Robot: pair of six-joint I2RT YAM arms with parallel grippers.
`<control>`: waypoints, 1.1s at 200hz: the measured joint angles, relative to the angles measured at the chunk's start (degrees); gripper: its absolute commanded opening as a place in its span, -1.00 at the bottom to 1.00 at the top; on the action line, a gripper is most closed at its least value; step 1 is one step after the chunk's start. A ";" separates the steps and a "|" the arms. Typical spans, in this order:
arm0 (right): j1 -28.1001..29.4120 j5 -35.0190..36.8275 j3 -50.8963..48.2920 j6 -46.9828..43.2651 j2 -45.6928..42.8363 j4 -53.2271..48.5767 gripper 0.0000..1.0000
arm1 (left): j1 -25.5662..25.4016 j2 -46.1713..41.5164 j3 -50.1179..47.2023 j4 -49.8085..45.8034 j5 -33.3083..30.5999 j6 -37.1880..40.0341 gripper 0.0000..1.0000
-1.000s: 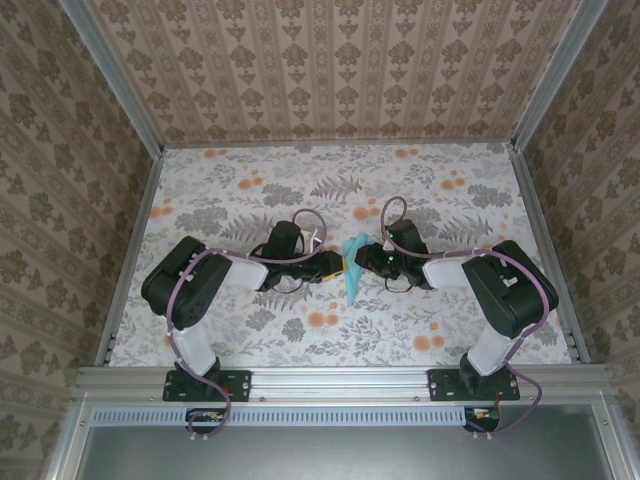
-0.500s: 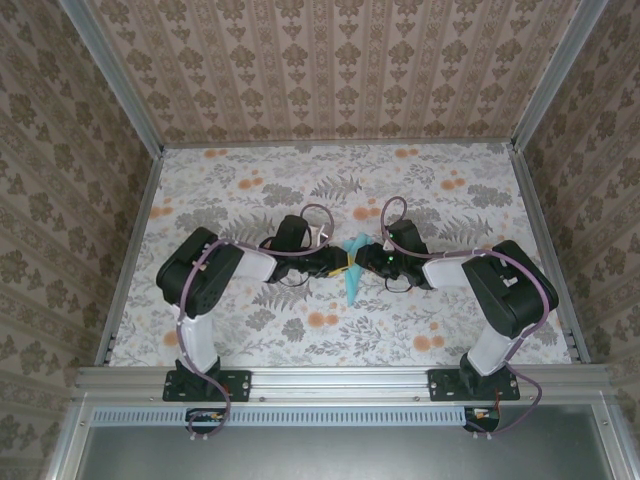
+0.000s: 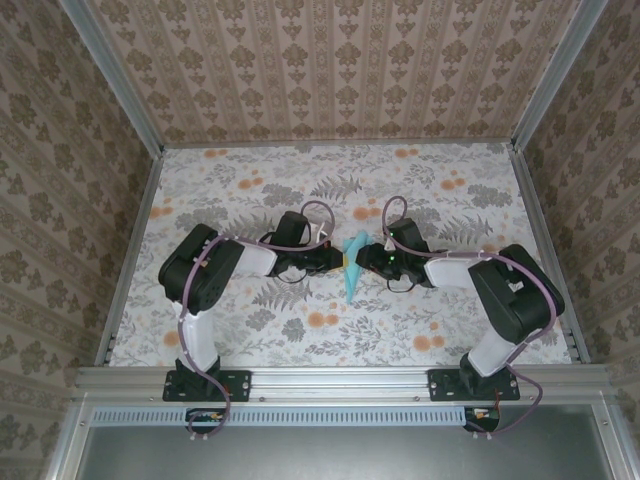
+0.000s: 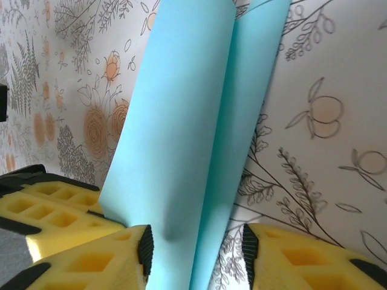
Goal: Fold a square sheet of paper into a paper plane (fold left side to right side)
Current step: Fold the wing for the fifth time at the center of the table.
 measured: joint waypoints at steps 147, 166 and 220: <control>-1.01 0.57 6.34 3.78 1.86 -3.63 0.26 | 0.37 0.74 1.36 -2.86 0.68 4.31 -0.89; -1.01 0.50 6.62 4.04 2.97 -3.63 0.26 | 0.39 0.74 1.36 -2.86 0.66 4.31 -0.89; -1.01 -0.52 7.45 4.11 4.98 -3.26 0.26 | 0.39 0.74 1.36 -2.86 0.83 4.31 -0.89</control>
